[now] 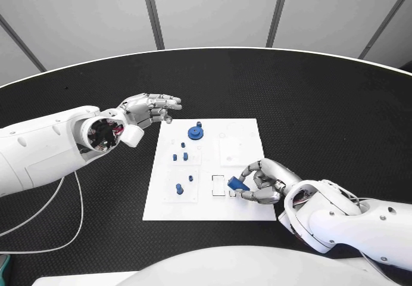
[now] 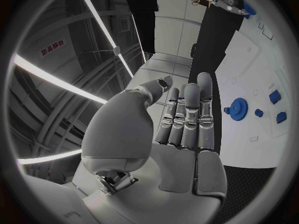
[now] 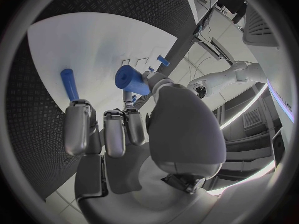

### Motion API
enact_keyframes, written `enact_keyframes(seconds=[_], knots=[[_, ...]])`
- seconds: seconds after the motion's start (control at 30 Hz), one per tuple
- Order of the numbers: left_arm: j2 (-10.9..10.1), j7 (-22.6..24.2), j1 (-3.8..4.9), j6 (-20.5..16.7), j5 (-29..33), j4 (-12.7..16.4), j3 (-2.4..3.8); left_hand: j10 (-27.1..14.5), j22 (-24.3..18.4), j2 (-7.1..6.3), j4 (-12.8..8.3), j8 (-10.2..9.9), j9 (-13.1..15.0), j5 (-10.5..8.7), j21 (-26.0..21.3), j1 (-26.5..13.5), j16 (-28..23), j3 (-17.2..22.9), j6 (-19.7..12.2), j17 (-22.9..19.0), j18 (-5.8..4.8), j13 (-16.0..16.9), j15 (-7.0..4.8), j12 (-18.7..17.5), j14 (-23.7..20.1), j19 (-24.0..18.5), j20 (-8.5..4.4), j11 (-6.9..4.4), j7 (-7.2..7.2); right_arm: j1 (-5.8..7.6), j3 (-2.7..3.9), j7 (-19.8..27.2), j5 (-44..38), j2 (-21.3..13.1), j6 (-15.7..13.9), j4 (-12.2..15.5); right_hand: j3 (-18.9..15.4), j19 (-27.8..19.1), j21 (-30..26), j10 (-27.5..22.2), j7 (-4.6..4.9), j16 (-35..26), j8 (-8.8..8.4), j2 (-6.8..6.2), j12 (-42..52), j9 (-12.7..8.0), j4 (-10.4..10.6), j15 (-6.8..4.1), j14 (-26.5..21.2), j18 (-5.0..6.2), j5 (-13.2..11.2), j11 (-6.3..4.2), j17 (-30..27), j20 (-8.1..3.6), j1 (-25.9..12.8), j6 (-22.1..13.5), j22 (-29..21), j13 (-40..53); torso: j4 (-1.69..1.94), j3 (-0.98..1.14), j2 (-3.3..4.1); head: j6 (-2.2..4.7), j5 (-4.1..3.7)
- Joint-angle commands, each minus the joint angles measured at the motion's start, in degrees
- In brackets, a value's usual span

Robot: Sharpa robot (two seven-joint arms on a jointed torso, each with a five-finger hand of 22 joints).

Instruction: Assemble the parts on the task board

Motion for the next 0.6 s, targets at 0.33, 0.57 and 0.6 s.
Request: enact_keyframes(seconds=[0.33, 0.57, 0.6], knots=[[0.39, -0.06, 0.01, -0.08, 0.00, 0.35, 0.00, -0.21, -0.05, 0.34, 0.06, -0.34, -0.08, 0.12, -0.27, 0.00, 0.31, -0.39, -0.12, -0.09, 0.89, -0.01, -0.01, -0.28, -0.36, 0.16, 0.32, 0.17, 0.08, 0.65, 0.46, 0.25, 2.40, 5.65, 2.92, -5.70, 1.05, 2.67, 0.06, 1.84, -0.97, 0.19, 0.39, -0.09, -0.02, 1.35, 0.47, -0.30, 5.16, -0.79, -0.97, -0.23, 10.28, -0.43, -2.25, 2.03, 9.66, 9.02, 0.46, -0.51, 0.17, 0.12, -0.07], [0.25, -0.08, 0.02, 0.10, 0.00, 0.55, 0.01, -0.21, -0.05, 0.34, 0.06, -0.34, -0.08, 0.12, -0.27, 0.00, 0.31, -0.39, -0.12, -0.09, 0.89, -0.01, -0.01, -0.28, -0.36, 0.16, 0.32, 0.17, 0.08, 0.74, 0.50, 0.27, 2.72, 7.59, 4.43, -7.50, 0.89, 2.78, 0.41, 2.07, -1.28, 0.28, 0.89, 0.21, 0.18, 1.88, 1.76, -0.45, 5.21, -0.86, -3.92, -0.44, 10.53, -0.53, -5.39, 2.87, 9.90, 9.28, 0.62, -0.76, 0.19, 0.06, -0.06], [0.24, -0.10, 0.02, 0.08, 0.00, 0.57, 0.01, -0.21, -0.05, 0.34, 0.06, -0.34, -0.08, 0.12, -0.27, 0.00, 0.31, -0.39, -0.12, -0.09, 0.89, -0.01, -0.01, -0.28, -0.36, 0.16, 0.32, 0.17, 0.08, 0.75, 0.50, 0.22, 2.74, 7.86, 4.68, -7.73, 0.67, 2.81, 0.47, 2.12, -1.46, 0.30, 1.13, 0.24, 0.19, 2.13, 1.82, -0.57, 5.21, -0.87, -3.04, -0.59, 10.56, -0.61, -6.42, 3.22, 9.95, 9.32, 0.61, -0.70, 0.19, 0.05, -0.01]])
